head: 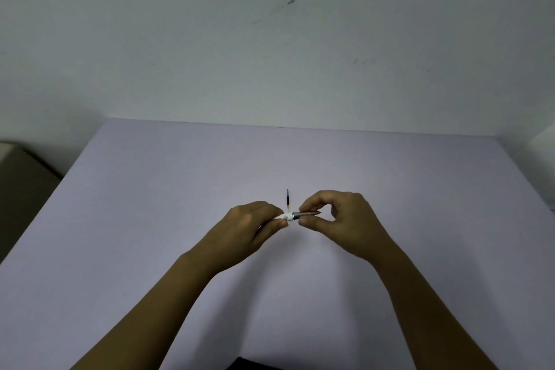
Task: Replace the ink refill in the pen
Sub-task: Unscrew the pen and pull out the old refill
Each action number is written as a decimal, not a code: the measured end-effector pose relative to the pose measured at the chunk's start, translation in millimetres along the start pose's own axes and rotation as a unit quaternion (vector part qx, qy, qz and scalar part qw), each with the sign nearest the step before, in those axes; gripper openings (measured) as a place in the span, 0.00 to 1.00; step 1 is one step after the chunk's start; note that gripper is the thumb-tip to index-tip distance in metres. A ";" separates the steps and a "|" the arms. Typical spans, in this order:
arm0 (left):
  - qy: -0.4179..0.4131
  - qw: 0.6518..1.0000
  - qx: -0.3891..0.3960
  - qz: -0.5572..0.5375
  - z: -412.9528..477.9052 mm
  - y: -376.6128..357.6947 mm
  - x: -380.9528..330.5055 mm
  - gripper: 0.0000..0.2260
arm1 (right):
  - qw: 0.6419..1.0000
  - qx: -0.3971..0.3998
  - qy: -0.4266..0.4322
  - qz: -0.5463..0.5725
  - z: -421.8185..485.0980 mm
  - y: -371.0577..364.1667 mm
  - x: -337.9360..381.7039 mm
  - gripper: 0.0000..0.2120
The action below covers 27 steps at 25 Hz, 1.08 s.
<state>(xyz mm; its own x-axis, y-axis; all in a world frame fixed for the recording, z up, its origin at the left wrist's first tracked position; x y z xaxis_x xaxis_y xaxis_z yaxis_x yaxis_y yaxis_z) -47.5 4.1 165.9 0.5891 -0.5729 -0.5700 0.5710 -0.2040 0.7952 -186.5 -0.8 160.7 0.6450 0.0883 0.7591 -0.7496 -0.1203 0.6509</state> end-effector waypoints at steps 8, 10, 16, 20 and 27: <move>-0.005 1.000 0.013 0.003 -1.0 -3.1 -2.9 0.17 | 1.000 -0.003 0.017 0.012 0.1 -1.4 6.5 0.04; -0.006 1.000 0.010 0.002 -1.0 -1.9 -3.7 0.16 | 1.000 -0.013 0.014 -0.008 -0.3 1.1 6.5 0.11; 0.003 1.000 0.013 0.010 -0.3 -1.4 0.5 0.16 | 0.998 0.024 -0.014 -0.055 1.1 -6.4 -4.3 0.09; 0.012 1.000 0.014 -0.002 -1.1 -3.4 3.9 0.13 | 1.000 -0.006 -0.013 -0.022 -0.8 -1.5 -2.9 0.11; 0.002 1.000 0.022 0.003 -2.2 -7.7 1.5 0.17 | 1.000 0.018 -0.012 -0.020 1.6 -7.5 -6.9 0.09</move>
<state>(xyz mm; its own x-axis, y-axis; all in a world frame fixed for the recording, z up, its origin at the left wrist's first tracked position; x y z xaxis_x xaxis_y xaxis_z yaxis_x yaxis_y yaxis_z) -49.8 6.6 158.4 0.5939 -0.5712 -0.5666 0.5423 -0.2359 0.8064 -185.1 -2.1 150.5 0.6775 0.0709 0.7321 -0.7181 -0.1522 0.6792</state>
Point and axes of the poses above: each hand's wrist, its own z-axis towards the middle knuckle, its own y-axis out of the back of the hand, x = y × z, the point moved 10 cm from there along z, towards the middle knuckle
